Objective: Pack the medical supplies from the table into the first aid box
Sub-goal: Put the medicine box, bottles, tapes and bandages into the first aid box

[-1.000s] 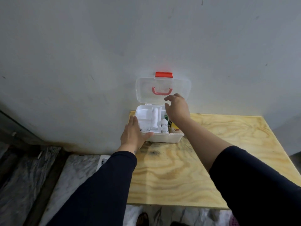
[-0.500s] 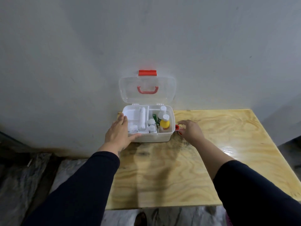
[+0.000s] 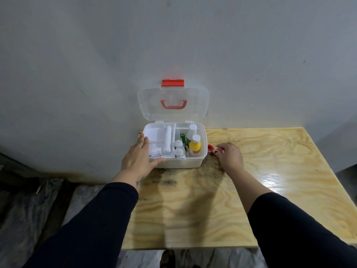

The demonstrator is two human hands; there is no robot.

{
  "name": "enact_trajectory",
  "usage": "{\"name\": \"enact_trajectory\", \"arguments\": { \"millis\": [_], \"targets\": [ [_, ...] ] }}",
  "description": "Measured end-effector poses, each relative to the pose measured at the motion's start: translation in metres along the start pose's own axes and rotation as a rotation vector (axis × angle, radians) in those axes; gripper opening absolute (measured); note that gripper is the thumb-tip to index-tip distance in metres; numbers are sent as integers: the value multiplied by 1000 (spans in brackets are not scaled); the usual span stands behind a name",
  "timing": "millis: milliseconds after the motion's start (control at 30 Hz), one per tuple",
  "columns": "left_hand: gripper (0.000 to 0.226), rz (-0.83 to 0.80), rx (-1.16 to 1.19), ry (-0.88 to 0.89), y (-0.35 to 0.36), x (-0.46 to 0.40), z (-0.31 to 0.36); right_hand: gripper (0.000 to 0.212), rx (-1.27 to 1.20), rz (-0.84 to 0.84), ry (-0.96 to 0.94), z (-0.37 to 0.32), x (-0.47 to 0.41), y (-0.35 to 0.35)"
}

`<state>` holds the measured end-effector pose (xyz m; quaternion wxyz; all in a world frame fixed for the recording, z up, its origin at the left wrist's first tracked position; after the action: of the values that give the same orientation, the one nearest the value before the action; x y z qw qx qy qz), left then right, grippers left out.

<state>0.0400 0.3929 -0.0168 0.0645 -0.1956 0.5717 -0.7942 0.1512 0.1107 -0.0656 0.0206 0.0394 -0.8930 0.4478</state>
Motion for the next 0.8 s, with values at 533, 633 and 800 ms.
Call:
{"name": "enact_trajectory", "arguments": {
  "millis": [533, 633, 800],
  "targets": [
    [103, -12, -2, -13, 0, -2, 0, 32, 70, -48, 9, 6, -7, 15],
    [103, -16, 6, -18, 1, -1, 0, 39, 166, -60, -137, -11, -4, 17],
    [102, -22, 13, -15, 2, -1, 0, 36, 291, -136, -240, -17, -7, 31]
  ]
}}
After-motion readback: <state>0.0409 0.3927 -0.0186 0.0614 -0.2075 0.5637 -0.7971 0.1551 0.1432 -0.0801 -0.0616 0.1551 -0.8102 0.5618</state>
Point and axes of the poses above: each hand's wrist, its own x-axis away from the middle knuckle, its own y-axis out of the palm, z = x × y, the point moved 8 cm from there along -x, towards the middle knuckle, and after that the axes turned 3 degrees about -y, right-handed, at the moved point
